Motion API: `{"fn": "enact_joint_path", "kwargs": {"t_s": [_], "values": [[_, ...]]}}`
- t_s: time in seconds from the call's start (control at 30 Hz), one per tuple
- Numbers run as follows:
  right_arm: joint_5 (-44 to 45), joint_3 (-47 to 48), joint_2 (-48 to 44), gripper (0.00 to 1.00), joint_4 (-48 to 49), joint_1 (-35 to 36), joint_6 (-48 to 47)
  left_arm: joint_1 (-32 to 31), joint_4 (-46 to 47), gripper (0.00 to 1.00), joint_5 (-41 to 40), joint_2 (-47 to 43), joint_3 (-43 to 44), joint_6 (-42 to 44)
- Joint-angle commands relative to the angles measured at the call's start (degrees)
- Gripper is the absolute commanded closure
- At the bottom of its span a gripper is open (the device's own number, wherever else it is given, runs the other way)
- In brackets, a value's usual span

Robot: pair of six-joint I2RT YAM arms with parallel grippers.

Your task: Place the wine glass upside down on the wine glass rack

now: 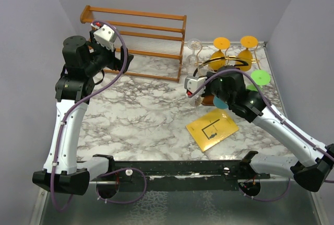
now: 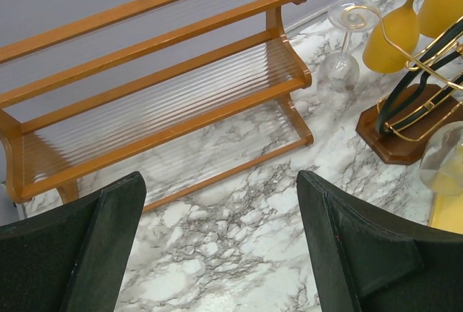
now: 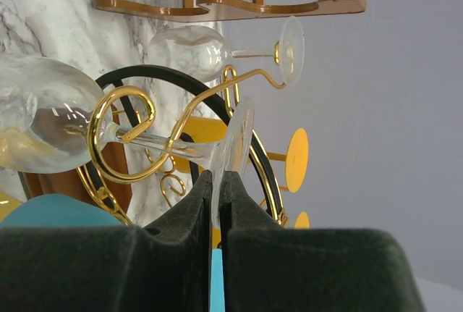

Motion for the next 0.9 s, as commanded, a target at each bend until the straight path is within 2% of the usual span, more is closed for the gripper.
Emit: {"fn": "enact_joint_path", "kwargs": {"t_s": [0.0,0.87], "values": [[-2.7,0.1,-2.1,0.99,-2.3,0.2,-1.6,0.5,1.8,0.12,0.9,0.0,0.6,0.4],[-14.2,5.6,-1.6,0.99,-9.1,0.2,1.3,0.8,1.7,0.12,1.8,0.0,0.1,0.6]]}}
